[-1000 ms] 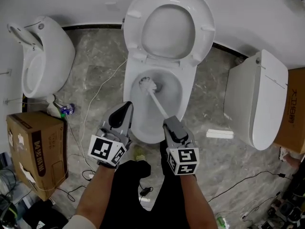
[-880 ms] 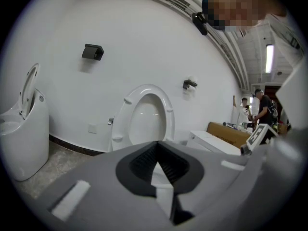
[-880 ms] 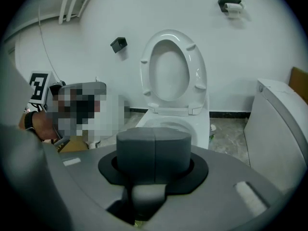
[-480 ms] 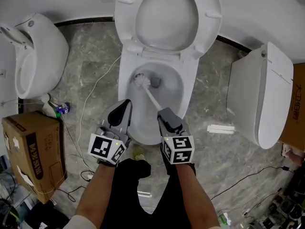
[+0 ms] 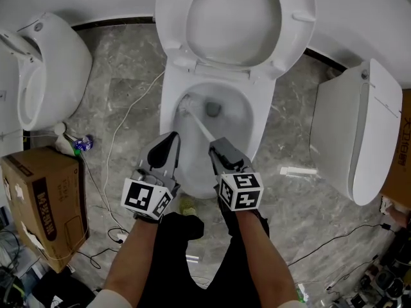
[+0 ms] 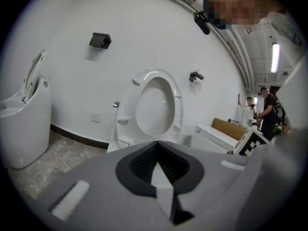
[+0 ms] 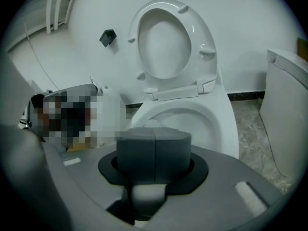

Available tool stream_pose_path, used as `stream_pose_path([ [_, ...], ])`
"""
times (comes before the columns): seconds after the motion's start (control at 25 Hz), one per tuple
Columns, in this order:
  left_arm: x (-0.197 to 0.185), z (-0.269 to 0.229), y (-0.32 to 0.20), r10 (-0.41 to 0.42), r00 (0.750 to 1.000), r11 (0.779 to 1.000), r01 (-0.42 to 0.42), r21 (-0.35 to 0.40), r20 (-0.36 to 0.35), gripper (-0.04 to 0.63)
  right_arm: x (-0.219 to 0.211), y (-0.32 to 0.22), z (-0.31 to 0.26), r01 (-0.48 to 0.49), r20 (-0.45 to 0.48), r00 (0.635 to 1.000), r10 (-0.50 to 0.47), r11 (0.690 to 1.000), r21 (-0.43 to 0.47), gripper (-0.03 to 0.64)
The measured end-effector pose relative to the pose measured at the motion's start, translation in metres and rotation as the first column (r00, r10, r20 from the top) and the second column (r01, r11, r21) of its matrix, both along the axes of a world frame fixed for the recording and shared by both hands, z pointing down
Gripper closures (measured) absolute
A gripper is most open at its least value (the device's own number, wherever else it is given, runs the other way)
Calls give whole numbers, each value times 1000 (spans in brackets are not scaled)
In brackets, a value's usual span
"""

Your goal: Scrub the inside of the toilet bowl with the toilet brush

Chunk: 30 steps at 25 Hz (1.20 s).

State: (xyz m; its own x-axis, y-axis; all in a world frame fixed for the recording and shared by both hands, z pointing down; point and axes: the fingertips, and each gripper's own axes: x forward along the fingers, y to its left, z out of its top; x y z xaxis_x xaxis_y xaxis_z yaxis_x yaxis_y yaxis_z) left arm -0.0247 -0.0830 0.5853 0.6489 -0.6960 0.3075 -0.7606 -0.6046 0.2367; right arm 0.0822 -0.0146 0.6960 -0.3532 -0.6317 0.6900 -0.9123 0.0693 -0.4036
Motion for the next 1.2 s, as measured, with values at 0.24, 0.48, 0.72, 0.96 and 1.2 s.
stream_pose_path([
  [0.24, -13, 4, -2, -17, 1000, 1000, 17, -17, 5, 591, -3, -5, 6, 29, 32, 999, -28, 999, -18, 455],
  [0.48, -21, 0, 1, -29, 1000, 999, 29, -35, 10, 591, -8, 4, 2, 117, 23, 993, -117, 992, -39, 456],
  [0.72, -21, -10, 9, -29, 1000, 998, 30, -56, 10, 591, -13, 24, -6, 214, 1, 977, -215, 974, -73, 456],
  [0.96, -20, -20, 20, -27, 1000, 997, 28, -74, 12, 591, -15, 50, -12, 290, -1, 956, -293, 949, -126, 454],
  [1.2, -18, -29, 32, -25, 1000, 995, 26, -96, 8, 591, -14, 71, -23, 403, -32, 910, -414, 900, -167, 454],
])
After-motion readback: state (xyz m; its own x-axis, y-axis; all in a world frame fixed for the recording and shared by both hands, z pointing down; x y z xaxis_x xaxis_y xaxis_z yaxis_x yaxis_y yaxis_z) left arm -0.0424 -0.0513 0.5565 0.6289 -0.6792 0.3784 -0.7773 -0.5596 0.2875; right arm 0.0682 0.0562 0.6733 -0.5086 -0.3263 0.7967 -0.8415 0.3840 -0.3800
